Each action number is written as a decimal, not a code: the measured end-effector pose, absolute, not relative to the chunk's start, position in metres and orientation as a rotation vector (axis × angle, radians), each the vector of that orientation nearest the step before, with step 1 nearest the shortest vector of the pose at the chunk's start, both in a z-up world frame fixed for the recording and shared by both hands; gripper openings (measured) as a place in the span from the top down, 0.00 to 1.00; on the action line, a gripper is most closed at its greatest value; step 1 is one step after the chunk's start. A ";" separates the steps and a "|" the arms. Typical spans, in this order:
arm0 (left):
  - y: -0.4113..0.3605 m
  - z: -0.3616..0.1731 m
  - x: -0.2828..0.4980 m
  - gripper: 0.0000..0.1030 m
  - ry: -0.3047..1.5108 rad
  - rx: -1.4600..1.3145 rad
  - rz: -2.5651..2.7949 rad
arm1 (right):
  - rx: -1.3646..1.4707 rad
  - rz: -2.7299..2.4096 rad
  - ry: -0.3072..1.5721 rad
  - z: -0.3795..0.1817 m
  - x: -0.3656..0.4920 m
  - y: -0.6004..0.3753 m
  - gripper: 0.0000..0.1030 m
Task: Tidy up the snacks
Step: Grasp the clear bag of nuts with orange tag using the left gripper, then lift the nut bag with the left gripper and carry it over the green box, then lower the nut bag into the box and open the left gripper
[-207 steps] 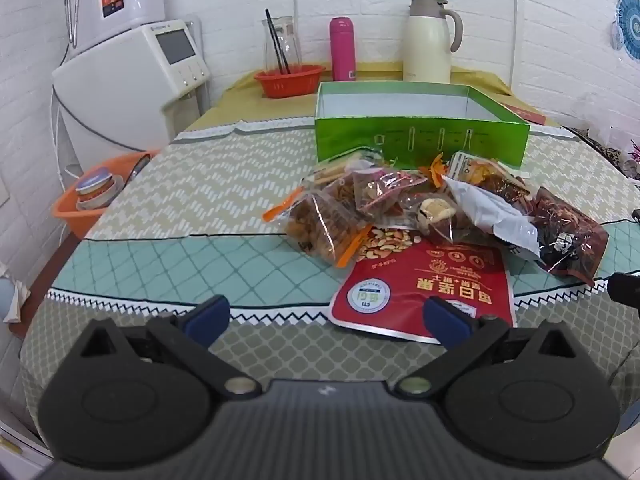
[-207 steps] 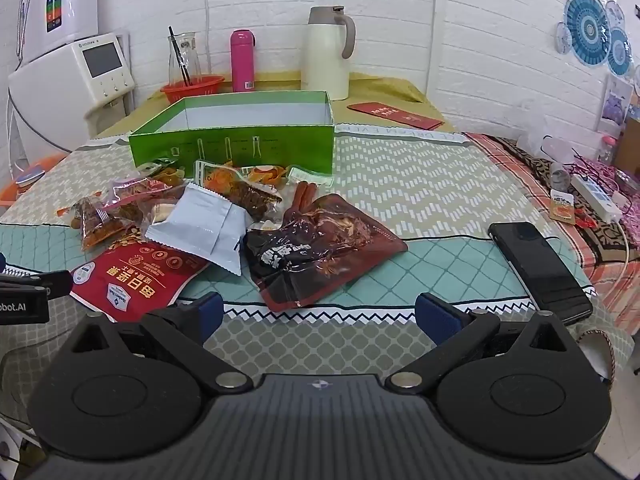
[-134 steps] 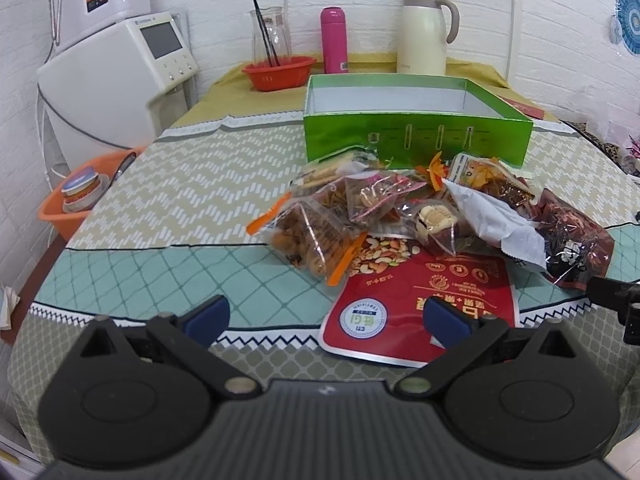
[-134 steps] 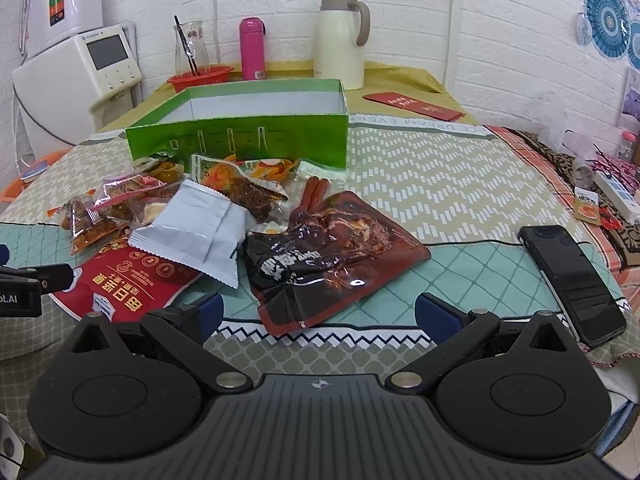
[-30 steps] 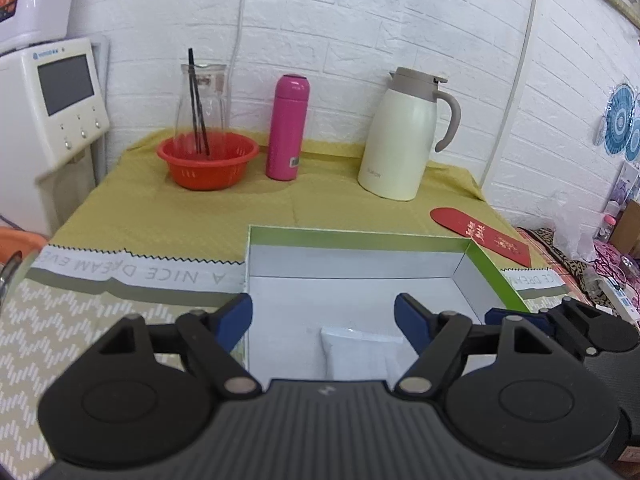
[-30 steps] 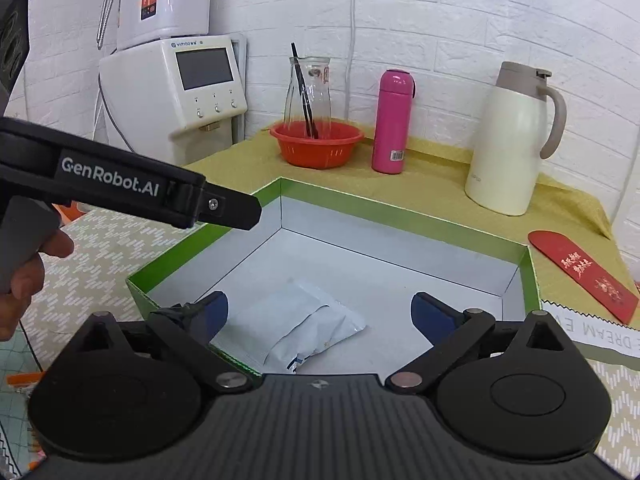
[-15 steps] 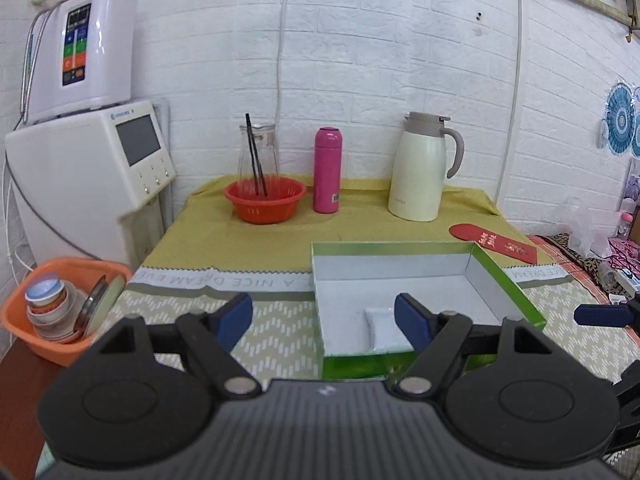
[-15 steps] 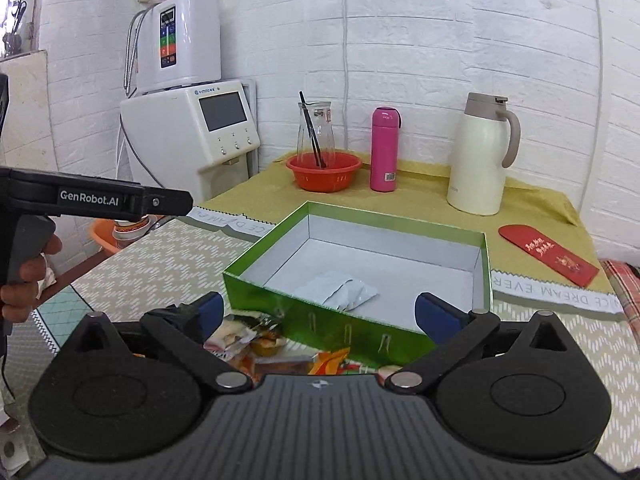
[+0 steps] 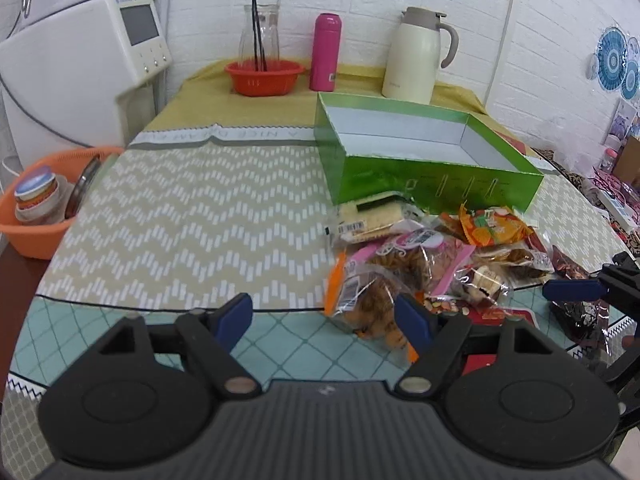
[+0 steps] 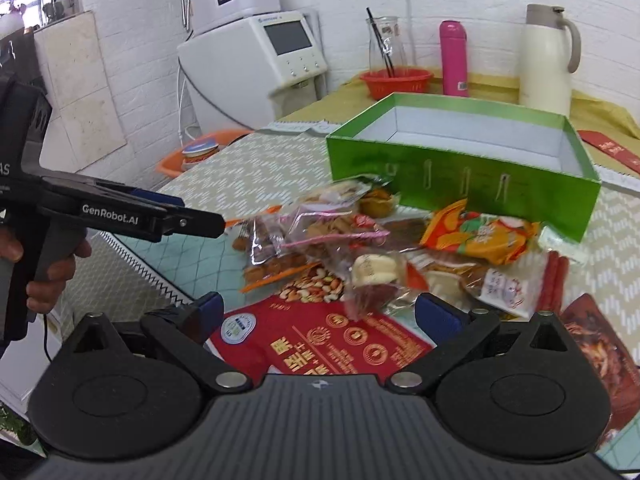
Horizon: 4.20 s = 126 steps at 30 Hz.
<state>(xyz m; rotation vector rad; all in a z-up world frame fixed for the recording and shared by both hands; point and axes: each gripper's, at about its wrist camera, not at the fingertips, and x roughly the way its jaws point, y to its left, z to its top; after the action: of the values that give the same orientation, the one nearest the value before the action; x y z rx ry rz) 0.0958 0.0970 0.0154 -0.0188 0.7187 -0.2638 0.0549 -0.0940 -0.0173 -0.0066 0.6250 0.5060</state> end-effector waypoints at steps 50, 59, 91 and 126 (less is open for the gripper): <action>0.083 0.005 0.115 0.58 0.781 -0.158 -0.384 | -0.119 0.591 0.571 -0.021 0.086 -0.026 0.36; 0.057 0.037 0.109 0.58 0.700 -0.124 -0.423 | -0.066 0.579 0.476 0.007 0.074 -0.056 0.36; -0.037 0.040 0.282 0.58 0.700 -0.166 -0.665 | 0.105 0.317 0.532 0.028 0.191 -0.153 0.50; -0.029 0.094 0.230 0.03 0.474 -0.001 -0.376 | -0.006 0.278 0.432 0.058 0.145 -0.166 0.00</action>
<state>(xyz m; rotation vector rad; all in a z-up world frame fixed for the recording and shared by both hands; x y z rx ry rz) 0.2300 -0.0287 0.0936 -0.0009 0.4737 -0.3759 0.1450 -0.1665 0.0577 -0.0064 0.4325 0.2778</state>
